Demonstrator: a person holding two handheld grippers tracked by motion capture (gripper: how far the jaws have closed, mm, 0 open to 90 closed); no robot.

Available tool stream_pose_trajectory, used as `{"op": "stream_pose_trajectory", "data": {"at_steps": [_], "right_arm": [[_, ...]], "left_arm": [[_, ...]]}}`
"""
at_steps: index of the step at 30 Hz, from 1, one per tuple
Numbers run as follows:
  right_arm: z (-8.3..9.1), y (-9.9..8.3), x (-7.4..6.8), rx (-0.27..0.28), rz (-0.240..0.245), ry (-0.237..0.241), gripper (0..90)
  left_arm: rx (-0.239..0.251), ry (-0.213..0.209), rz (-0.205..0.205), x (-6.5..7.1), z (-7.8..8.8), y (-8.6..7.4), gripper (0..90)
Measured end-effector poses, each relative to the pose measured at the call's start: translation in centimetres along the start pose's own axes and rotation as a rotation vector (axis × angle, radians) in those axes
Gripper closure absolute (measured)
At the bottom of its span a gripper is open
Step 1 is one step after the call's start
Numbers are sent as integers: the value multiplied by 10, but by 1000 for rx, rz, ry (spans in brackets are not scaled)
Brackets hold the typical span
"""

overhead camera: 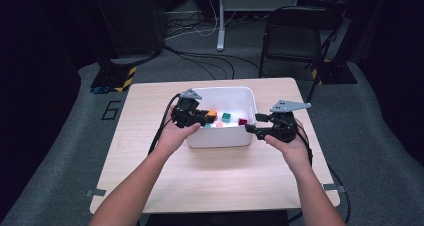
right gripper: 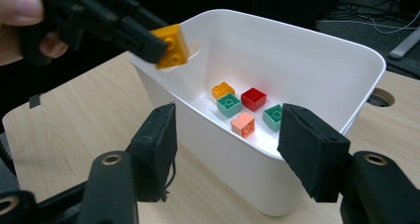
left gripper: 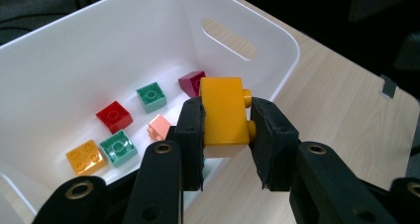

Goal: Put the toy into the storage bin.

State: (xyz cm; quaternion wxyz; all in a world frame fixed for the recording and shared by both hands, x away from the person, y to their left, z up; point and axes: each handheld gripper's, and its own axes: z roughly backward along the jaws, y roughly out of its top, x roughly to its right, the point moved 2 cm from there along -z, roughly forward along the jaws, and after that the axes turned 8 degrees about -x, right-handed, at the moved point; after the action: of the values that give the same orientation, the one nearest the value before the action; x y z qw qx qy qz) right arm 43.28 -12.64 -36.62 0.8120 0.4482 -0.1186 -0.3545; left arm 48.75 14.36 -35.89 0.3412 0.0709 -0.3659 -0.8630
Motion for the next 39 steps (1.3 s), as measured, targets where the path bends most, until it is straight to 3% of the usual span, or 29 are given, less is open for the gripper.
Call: {"op": "stream_pose_trajectory", "data": {"at_steps": [10, 13, 20, 24, 30, 32, 35, 39], "right_arm": [[-1, 0, 0, 0, 0, 3, 393], [-1, 0, 0, 0, -1, 3, 393], [-1, 0, 0, -1, 0, 4, 393], [-1, 1, -1, 0, 2, 3, 393], [-2, 1, -2, -3, 7, 4, 393], [-3, 1, -2, -3, 7, 4, 393], [-2, 1, -1, -3, 4, 3, 393], [-2, 1, -2, -2, 5, 3, 393]], "left_arm": [[-9, -2, 31, -21, -17, 23, 674], [-15, -3, 27, -26, -21, 26, 674], [-2, -22, 63, -37, -35, 31, 673], [-41, 6, 91, -46, -45, 30, 672], [-52, 43, 108, -51, -49, 29, 629], [-52, 44, 106, -51, -48, 29, 599], [-59, 80, 91, -50, -45, 27, 572], [-48, 84, 78, -46, -37, 24, 534]]}}
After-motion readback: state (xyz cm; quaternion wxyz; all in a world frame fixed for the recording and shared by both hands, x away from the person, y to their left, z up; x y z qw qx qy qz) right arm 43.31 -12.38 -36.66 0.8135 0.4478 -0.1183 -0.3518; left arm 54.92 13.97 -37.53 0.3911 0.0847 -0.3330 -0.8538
